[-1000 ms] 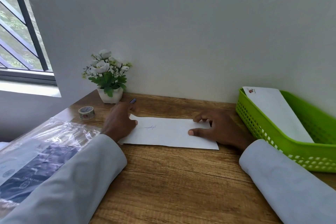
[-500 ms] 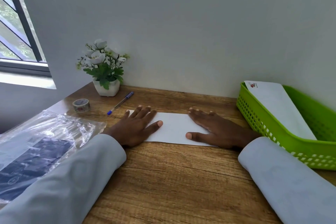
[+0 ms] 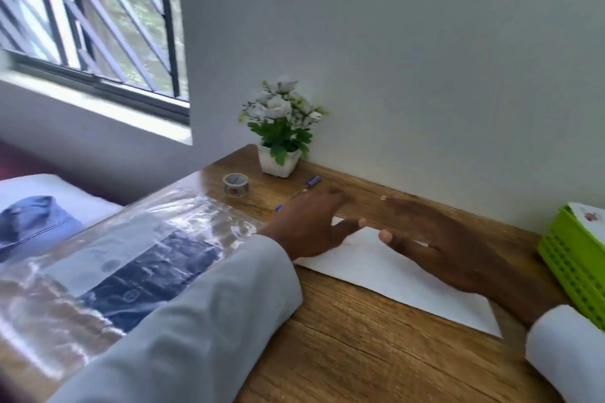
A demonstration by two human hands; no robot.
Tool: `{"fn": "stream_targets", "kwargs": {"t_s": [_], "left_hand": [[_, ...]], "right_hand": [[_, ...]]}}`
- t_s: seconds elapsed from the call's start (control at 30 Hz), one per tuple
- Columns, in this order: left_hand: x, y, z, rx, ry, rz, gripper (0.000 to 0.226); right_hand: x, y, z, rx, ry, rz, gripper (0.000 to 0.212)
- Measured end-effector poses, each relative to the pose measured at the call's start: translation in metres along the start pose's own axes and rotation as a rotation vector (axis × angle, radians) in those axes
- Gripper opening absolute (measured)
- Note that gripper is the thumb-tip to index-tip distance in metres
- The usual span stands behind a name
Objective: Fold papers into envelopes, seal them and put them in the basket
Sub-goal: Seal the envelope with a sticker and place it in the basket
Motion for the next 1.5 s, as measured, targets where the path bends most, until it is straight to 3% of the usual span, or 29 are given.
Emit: {"fn": "stream_targets", "kwargs": {"t_s": [0.07,0.17,0.27,0.5,0.63,0.87,1.03,1.17,1.33,1.5], "left_hand": [[0.014,0.019,-0.005,-0.165,0.054,-0.026,0.037],[0.038,0.048,-0.018,-0.397,0.165,-0.039,0.018],[0.075,0.073,-0.041,-0.6,0.356,-0.067,0.016],[0.138,0.08,-0.097,-1.047,0.799,-0.42,0.021],[0.153,0.058,-0.103,-0.974,0.931,-0.611,0.032],[0.156,0.049,-0.095,-0.867,0.95,-0.687,0.027],[0.159,0.045,-0.089,-0.842,0.886,-0.799,0.025],[0.154,0.041,-0.084,-0.854,0.886,-1.027,0.035],[0.142,0.038,-0.074,-0.692,0.788,-1.159,0.037],[0.135,0.04,-0.065,-0.606,0.657,-1.181,0.037]], "right_hand": [[0.031,-0.006,0.021,0.015,0.085,0.071,0.057],[0.072,-0.011,0.052,-0.121,0.224,0.136,0.029],[0.108,-0.03,0.082,-0.179,0.252,0.216,0.025],[0.168,-0.079,0.119,-0.114,0.278,0.215,0.03],[0.178,-0.093,0.122,-0.104,0.271,0.218,0.033],[0.169,-0.096,0.125,-0.093,0.223,0.284,0.033],[0.155,-0.09,0.128,-0.047,0.215,0.361,0.029],[0.141,-0.087,0.133,0.029,0.184,0.5,0.027],[0.124,-0.082,0.135,0.123,0.123,0.769,0.017],[0.12,-0.083,0.134,0.155,0.116,0.82,0.02]]}}
Point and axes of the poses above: each hand's wrist, its own z-axis towards the middle knuckle, its own y-axis out of the back of the hand, x = y × z, the point moved 7 cm from there along z, towards the middle knuckle, and after that the axes turned 13 degrees about -y, right-handed, at the moved point
